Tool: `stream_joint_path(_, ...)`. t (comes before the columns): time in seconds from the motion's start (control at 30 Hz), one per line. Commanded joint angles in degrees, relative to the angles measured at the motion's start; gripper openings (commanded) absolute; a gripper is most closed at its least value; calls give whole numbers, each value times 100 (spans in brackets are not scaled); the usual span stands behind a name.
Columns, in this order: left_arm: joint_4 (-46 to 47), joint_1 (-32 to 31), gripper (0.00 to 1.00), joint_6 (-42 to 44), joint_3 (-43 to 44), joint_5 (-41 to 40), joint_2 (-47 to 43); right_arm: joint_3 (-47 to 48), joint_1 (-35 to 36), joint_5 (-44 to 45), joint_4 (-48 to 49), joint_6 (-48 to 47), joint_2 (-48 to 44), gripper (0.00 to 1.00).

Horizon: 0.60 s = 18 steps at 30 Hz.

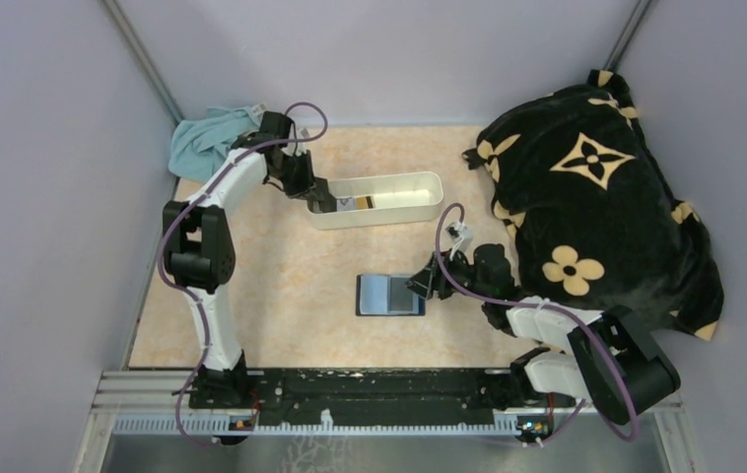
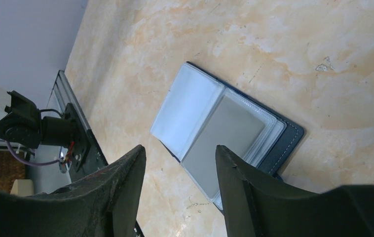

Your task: Take the credit cards out of the card holder

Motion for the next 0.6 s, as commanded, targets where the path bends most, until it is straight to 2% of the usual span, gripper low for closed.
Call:
stream_joint_path(0.0, -90, -109, 0, 48, 10, 133, -118, -27, -59, -101, 308, -126, -132, 55)
stream_joint_path(0.23, -412, -75, 0, -85, 228, 159, -94, -91, -63, -108, 336, -113, -214, 55)
stream_joint_path(0.57, -1222, -12, 0, 36, 1291, 220, 262, -265, -84, 72, 25, -226, -619, 55)
